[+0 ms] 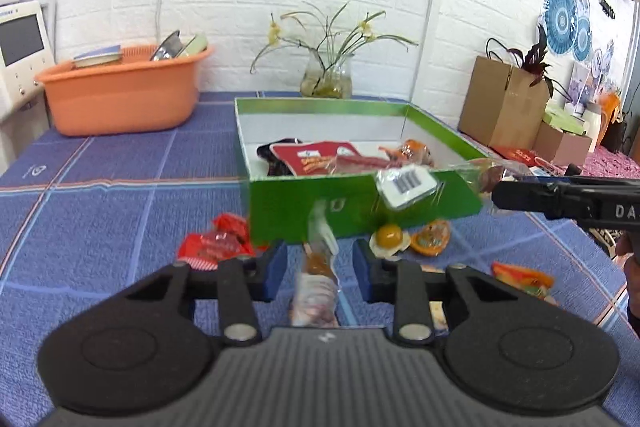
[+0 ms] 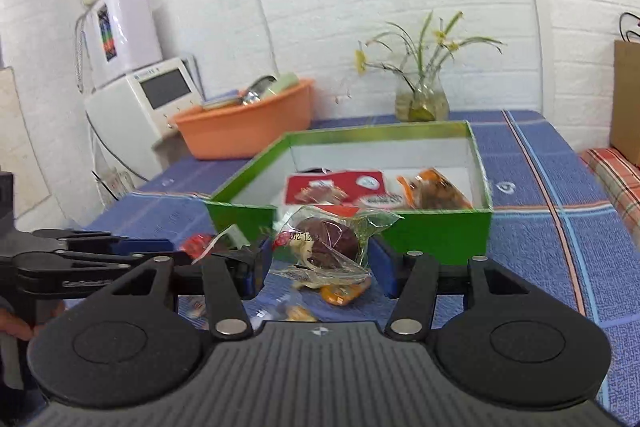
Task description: Organize snacks
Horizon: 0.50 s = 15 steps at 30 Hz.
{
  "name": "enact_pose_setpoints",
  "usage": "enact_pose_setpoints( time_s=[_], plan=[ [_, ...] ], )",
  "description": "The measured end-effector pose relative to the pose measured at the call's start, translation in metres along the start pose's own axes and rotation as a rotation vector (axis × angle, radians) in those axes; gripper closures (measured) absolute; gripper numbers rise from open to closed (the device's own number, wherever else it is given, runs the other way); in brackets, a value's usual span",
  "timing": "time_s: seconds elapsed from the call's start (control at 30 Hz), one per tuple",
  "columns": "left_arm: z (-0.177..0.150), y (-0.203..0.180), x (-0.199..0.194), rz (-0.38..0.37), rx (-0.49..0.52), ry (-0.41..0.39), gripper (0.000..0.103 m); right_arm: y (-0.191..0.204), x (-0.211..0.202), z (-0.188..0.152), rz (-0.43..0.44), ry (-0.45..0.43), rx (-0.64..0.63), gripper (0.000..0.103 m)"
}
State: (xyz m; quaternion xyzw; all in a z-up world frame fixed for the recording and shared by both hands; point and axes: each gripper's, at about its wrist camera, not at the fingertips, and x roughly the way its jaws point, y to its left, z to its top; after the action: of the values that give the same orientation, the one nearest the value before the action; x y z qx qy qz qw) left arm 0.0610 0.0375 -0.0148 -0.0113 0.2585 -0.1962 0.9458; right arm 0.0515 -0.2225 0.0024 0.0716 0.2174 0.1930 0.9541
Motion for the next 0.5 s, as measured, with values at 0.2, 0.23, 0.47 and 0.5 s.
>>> enact_pose_setpoints(
  time_s=[0.2, 0.23, 0.47, 0.5],
  plan=[
    [-0.001, -0.003, 0.001, -0.012, -0.004, 0.001, 0.073, 0.010, -0.008, 0.005, 0.038, -0.039, 0.021, 0.014],
    [-0.002, -0.002, 0.001, -0.012, 0.000, 0.007, 0.073, 0.009, -0.010, 0.005, 0.042, -0.040, 0.027, 0.014],
    [-0.020, -0.007, 0.013, 0.023, 0.184, 0.049, 0.044, 0.001, -0.019, 0.001, 0.047, -0.037, 0.087, 0.014],
    [-0.022, -0.010, 0.016, 0.037, 0.222, 0.035, 0.044, 0.000, -0.019, 0.000, 0.046, -0.037, 0.088, 0.014]
  ],
)
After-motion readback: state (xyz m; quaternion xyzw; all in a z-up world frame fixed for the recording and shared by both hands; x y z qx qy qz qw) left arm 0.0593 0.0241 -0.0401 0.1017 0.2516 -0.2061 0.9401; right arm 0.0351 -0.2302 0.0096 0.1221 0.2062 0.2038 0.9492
